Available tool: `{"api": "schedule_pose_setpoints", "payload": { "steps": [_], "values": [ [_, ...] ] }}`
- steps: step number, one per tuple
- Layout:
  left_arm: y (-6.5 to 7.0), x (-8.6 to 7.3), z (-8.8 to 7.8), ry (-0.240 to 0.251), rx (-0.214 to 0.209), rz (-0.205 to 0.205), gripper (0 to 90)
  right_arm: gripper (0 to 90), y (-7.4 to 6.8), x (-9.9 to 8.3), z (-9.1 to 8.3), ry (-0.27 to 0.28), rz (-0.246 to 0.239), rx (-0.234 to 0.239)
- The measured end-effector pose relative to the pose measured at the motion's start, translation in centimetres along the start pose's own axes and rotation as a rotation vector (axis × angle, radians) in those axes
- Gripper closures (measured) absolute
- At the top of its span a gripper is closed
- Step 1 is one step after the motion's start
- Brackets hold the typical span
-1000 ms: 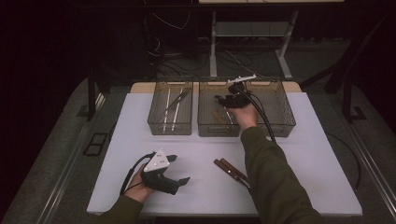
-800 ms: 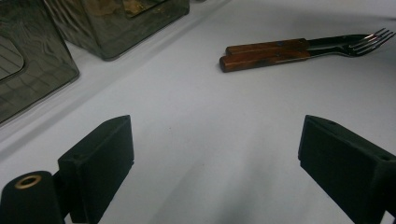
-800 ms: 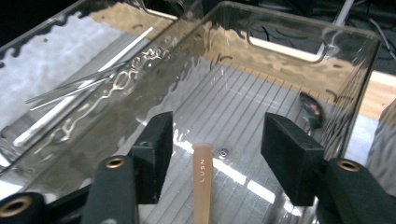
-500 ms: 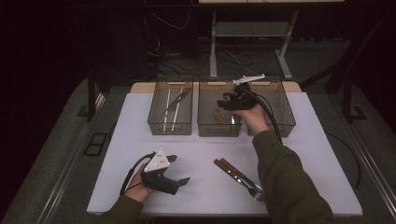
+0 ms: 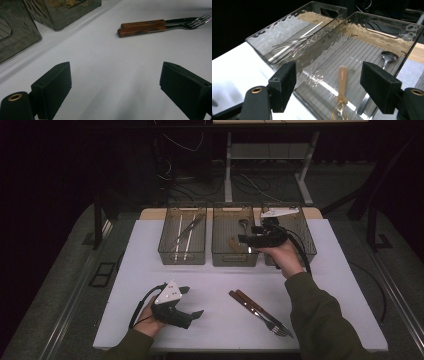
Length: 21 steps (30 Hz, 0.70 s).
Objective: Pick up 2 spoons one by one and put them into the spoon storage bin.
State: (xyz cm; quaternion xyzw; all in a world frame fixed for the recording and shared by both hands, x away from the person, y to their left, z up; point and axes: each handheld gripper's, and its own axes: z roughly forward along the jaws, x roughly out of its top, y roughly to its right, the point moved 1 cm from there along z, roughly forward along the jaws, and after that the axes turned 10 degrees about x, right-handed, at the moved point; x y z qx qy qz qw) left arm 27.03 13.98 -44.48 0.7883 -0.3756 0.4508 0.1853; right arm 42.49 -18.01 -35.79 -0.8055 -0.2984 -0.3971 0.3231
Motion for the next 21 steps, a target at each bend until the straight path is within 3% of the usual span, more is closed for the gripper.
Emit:
{"api": "schedule_pose_setpoints", "payload": {
  "steps": [11, 21],
  "values": [
    [0.0, -0.1, 0.1, -0.006, 0.005, -0.01, 9.0, 28.1, -0.8, -2.9, -2.6, 0.01, -0.018, 0.038],
    [-0.1, -0.2, 0.2, -0.031, 0.012, 0.012, 9.0, 27.9, -1.7, -5.9, -4.6, 0.021, -0.035, 0.066]
  ]
}}
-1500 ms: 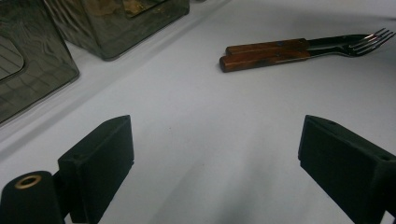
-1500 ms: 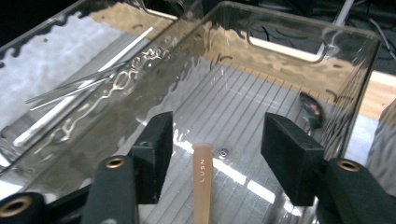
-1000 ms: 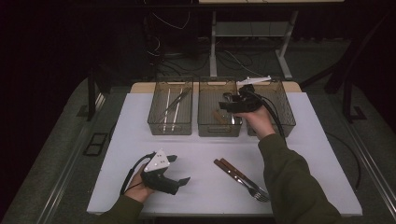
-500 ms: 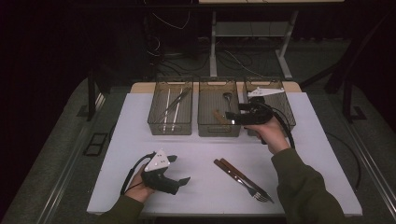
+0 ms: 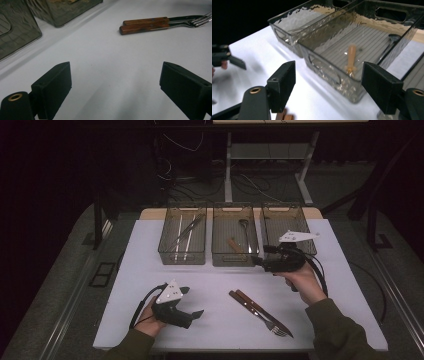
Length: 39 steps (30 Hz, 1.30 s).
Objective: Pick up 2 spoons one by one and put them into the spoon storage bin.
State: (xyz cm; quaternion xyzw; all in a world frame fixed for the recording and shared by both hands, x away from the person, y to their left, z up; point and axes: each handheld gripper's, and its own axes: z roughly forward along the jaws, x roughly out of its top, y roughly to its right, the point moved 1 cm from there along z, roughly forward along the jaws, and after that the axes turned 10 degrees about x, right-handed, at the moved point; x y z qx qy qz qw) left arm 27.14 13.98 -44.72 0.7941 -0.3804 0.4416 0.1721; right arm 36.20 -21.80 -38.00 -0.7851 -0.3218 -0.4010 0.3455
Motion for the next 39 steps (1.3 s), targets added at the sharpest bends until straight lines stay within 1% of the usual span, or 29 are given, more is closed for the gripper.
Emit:
{"api": "schedule_pose_setpoints", "payload": {
  "steps": [3, 6, 11, 17, 22, 26, 27, 29, 30, 31, 32, 35, 37, 39],
  "values": [
    [0.0, 0.0, 0.0, -0.001, 0.001, 0.0, 9.0, 27.9, -0.2, -0.9, -0.6, -0.005, -0.009, -0.004],
    [0.0, 0.0, 0.0, -0.002, 0.003, 0.001, 9.0, 27.9, -0.4, -1.8, -1.3, -0.001, -0.003, 0.0],
    [0.0, 0.0, 0.0, 0.003, 0.004, 0.0, 9.0, 27.8, -0.8, -3.3, -2.4, -0.022, -0.004, -0.004],
    [0.1, 0.0, -0.1, 0.002, 0.007, 0.007, 9.2, 27.8, -1.1, -4.8, -3.4, -0.034, 0.007, -0.004],
    [0.1, 0.0, -0.1, 0.004, 0.009, 0.006, 9.2, 27.8, -1.8, -6.0, -4.0, -0.055, 0.003, 0.017],
    [0.1, 0.0, -0.1, 0.005, 0.009, 0.006, 9.2, 28.0, -2.3, -6.8, -4.2, -0.076, 0.017, 0.044],
    [0.1, 0.0, -0.1, 0.005, 0.009, 0.007, 9.2, 28.0, -2.5, -7.0, -4.3, -0.087, 0.028, 0.059],
    [0.1, 0.0, -0.1, 0.005, 0.009, 0.008, 9.2, 28.1, -3.0, -7.5, -4.2, -0.117, 0.022, 0.084],
    [0.1, 0.0, -0.1, 0.005, 0.009, 0.008, 9.2, 29.2, -3.3, -7.7, -4.2, -0.13, 0.021, 0.092],
    [0.1, 0.0, -0.1, 0.004, 0.009, 0.007, 9.2, 33.1, -3.5, -7.9, -4.1, -0.141, 0.014, 0.089],
    [0.1, 0.0, -0.1, 0.004, 0.009, 0.007, 9.2, 37.4, -3.8, -8.0, -4.1, -0.153, 0.019, 0.084],
    [0.2, 0.0, -0.1, 0.004, 0.01, 0.007, 9.2, 54.9, -4.4, -8.4, -4.1, -0.175, 0.006, 0.09],
    [0.2, 0.0, -0.1, 0.005, 0.009, 0.007, 9.2, 64.0, -4.7, -8.6, -4.1, -0.186, -0.005, 0.101],
    [0.2, 0.0, -0.1, 0.004, 0.01, 0.008, 9.2, 70.8, -5.1, -8.8, -4.0, -0.203, -0.001, 0.098]
  ]
}}
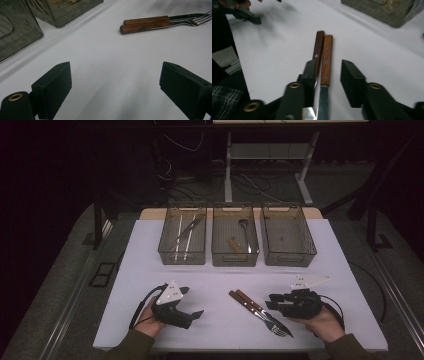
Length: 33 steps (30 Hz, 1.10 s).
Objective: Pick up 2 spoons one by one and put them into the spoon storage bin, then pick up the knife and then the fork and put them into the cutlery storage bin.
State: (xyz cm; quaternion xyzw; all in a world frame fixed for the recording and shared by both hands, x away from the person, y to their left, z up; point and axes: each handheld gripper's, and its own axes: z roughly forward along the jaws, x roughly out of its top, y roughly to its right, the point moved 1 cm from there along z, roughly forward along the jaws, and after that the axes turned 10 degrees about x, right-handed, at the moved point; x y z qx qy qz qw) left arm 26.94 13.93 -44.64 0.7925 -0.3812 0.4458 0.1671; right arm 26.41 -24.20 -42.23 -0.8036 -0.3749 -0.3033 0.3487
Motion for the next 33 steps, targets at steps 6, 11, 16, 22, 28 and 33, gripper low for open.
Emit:
{"api": "schedule_pose_setpoints", "payload": {
  "steps": [6, 11, 16, 22, 28, 33],
  "values": [
    [0.0, 0.0, 0.0, -0.001, 0.0, 0.004, 9.2, 86.6, -0.9, -0.7, 0.4, -0.051, -0.025, 0.006],
    [0.0, 0.0, 0.0, -0.002, -0.001, 0.005, 9.2, 90.0, -1.3, -1.0, 1.1, -0.105, -0.052, 0.024],
    [0.0, 0.0, 0.1, -0.002, -0.002, 0.007, 9.2, 90.0, -1.5, -1.3, 2.0, -0.145, -0.045, 0.027],
    [0.1, 0.0, 0.1, -0.012, -0.002, 0.014, 9.2, 90.0, -2.1, -1.5, 3.1, -0.189, -0.07, 0.035],
    [0.0, 0.0, 0.1, -0.006, 0.002, 0.005, 9.2, 90.0, -2.6, -1.7, 4.0, -0.24, -0.097, 0.019],
    [0.0, 0.0, 0.1, -0.005, 0.001, 0.008, 9.2, 90.0, -2.7, -1.7, 4.1, -0.252, -0.109, 0.003]
  ]
}}
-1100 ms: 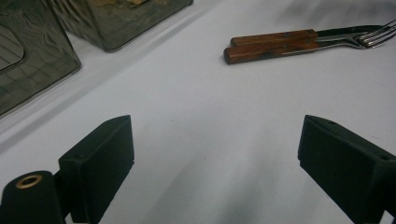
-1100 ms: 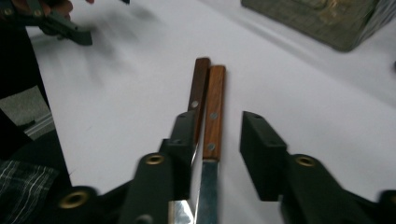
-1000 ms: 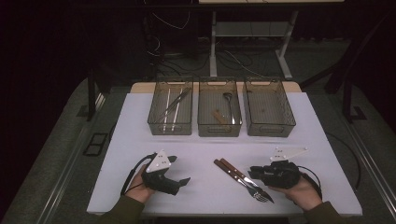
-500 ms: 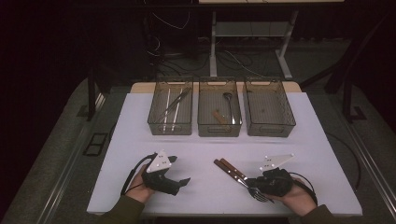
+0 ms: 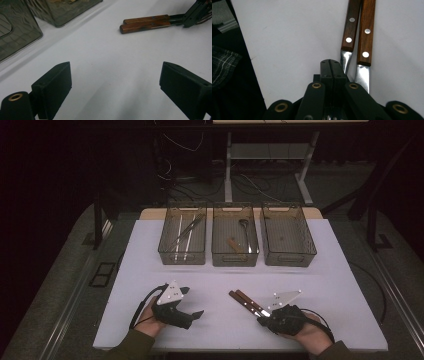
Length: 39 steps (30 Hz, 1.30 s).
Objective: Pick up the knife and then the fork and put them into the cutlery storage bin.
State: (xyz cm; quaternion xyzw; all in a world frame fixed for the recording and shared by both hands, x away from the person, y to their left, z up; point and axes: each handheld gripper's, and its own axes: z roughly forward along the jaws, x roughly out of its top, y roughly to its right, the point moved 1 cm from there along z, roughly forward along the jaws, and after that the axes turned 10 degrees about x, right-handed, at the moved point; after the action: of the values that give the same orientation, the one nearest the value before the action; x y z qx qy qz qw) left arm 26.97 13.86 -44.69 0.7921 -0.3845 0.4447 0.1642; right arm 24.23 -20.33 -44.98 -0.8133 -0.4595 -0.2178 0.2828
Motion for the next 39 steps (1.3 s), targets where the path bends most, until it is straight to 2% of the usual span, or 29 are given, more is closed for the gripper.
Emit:
{"api": "schedule_pose_setpoints", "payload": {
  "steps": [6, 23, 27, 31, 33, 35, 37, 39],
  "values": [
    [0.0, 0.0, 0.0, 0.001, 0.0, -0.001, 9.2, 90.0, 0.0, 0.0, -0.1, -0.016, -0.017, -0.03],
    [0.0, 0.0, 0.0, 0.002, -0.001, -0.004, 9.2, 90.0, 1.2, -0.3, -0.8, -0.017, -0.008, -0.074],
    [0.0, 0.0, 0.0, 0.0, -0.002, -0.003, 9.2, 88.8, 1.4, -0.3, -0.8, -0.014, -0.013, -0.065],
    [0.0, 0.0, 0.0, -0.002, -0.002, -0.003, 9.2, 78.1, 1.5, -0.4, -0.9, -0.009, -0.009, -0.021],
    [0.0, 0.0, 0.0, 0.001, -0.002, -0.005, 9.2, 75.7, 1.5, -0.4, -1.0, 0.0, 0.004, -0.002],
    [-0.1, 0.0, 0.0, 0.001, -0.002, -0.005, 9.2, 72.2, 1.6, -0.2, -1.7, 0.059, 0.024, 0.039],
    [-0.1, 0.0, 0.0, -0.004, -0.003, -0.002, 9.2, 69.9, 1.7, 0.0, -2.6, 0.116, 0.033, 0.047],
    [-0.1, 0.0, 0.0, -0.004, -0.003, 0.0, 9.2, 64.5, 2.0, 0.0, -3.1, 0.127, 0.038, 0.056]
  ]
}}
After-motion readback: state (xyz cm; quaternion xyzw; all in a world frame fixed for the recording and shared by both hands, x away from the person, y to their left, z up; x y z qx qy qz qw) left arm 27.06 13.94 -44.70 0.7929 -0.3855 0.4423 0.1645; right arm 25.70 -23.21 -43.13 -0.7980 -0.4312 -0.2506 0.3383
